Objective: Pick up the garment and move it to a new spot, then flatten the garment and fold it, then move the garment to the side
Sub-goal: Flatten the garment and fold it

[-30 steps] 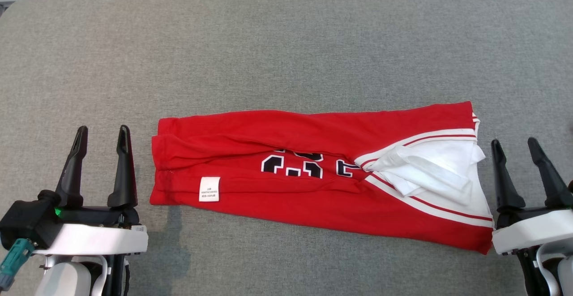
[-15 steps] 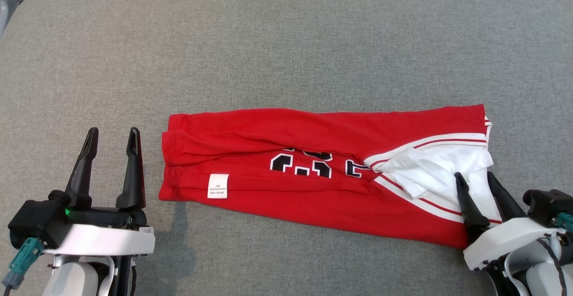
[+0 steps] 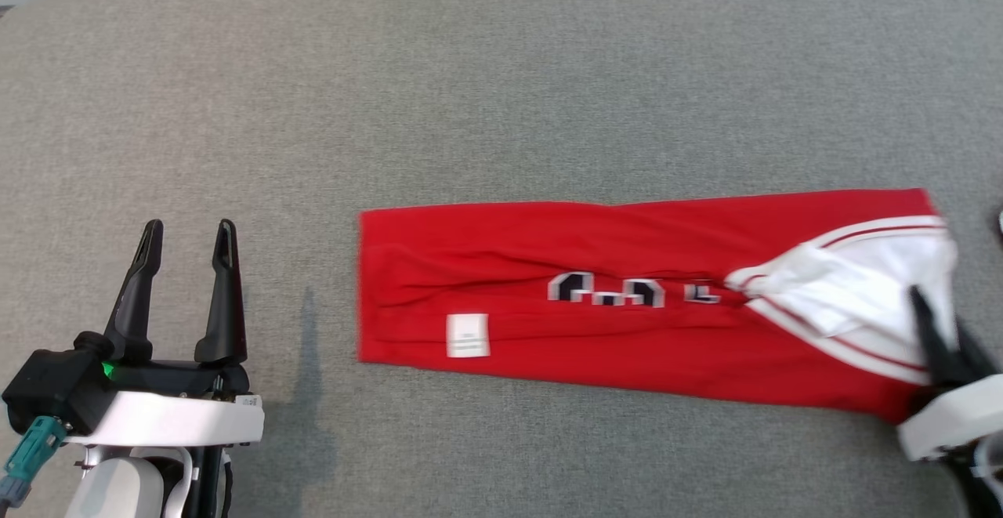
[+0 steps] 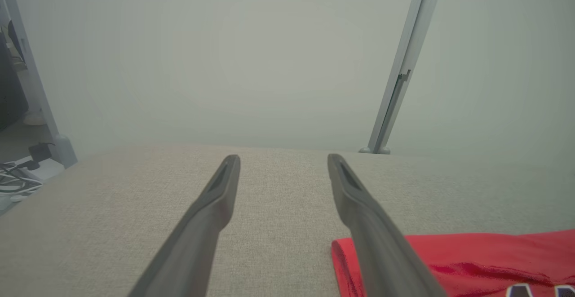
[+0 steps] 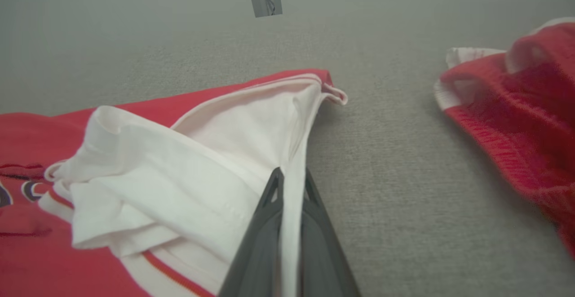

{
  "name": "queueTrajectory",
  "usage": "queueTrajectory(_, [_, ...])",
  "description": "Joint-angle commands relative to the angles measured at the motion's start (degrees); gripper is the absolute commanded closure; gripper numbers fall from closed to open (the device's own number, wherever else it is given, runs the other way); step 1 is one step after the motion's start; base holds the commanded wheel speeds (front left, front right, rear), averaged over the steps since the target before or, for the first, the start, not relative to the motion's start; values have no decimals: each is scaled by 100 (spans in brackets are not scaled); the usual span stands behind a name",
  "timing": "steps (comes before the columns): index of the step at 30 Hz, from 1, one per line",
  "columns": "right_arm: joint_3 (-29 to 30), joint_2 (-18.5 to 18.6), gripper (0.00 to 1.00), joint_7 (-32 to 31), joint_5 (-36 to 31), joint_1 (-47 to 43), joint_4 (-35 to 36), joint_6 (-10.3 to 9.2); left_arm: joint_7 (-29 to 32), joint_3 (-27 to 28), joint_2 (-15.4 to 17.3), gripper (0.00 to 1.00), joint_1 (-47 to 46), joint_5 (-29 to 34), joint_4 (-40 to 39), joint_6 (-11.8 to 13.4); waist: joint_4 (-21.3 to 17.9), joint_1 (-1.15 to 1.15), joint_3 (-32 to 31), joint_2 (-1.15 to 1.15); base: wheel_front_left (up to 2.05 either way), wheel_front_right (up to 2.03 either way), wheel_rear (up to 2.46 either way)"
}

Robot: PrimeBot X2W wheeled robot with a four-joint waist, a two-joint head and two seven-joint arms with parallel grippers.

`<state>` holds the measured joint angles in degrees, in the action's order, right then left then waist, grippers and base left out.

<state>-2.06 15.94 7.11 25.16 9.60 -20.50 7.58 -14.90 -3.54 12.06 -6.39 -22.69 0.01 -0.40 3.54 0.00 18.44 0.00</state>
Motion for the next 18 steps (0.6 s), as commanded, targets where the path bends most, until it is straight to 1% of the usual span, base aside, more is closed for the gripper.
queueTrajectory(1, [165,183,100,97,-14,-50,62,-15,-16,27,38,0,-52,24,-14,-3,-58,0,12,0,0,0,0])
queueTrajectory(4, [536,450,100,129,-90,-146,67,-14,-16,17,51,0,-87,24,-18,-15,-141,0,26,0,0,0,0])
queueTrajectory(8, [686,547,100,34,-76,-125,171,-9,-16,15,81,0,-125,26,-17,-27,-226,0,33,0,0,0,0])
queueTrajectory(11, [545,519,100,-27,-67,-28,361,-9,-17,3,86,0,-144,18,-13,-29,-270,0,24,0,0,0,0])
queueTrajectory(13, [350,472,100,-59,-96,29,588,-9,-17,-8,103,0,-142,19,2,-39,-288,0,3,0,0,0,0])
queueTrajectory(15, [146,443,100,-99,-141,82,904,-9,-16,-21,109,0,-132,16,15,-42,-300,0,-34,0,0,0,0])
queueTrajectory(18, [-187,238,100,-286,-136,167,1540,-9,-11,-46,114,0,-130,12,21,-41,-295,0,-67,0,0,0,0])
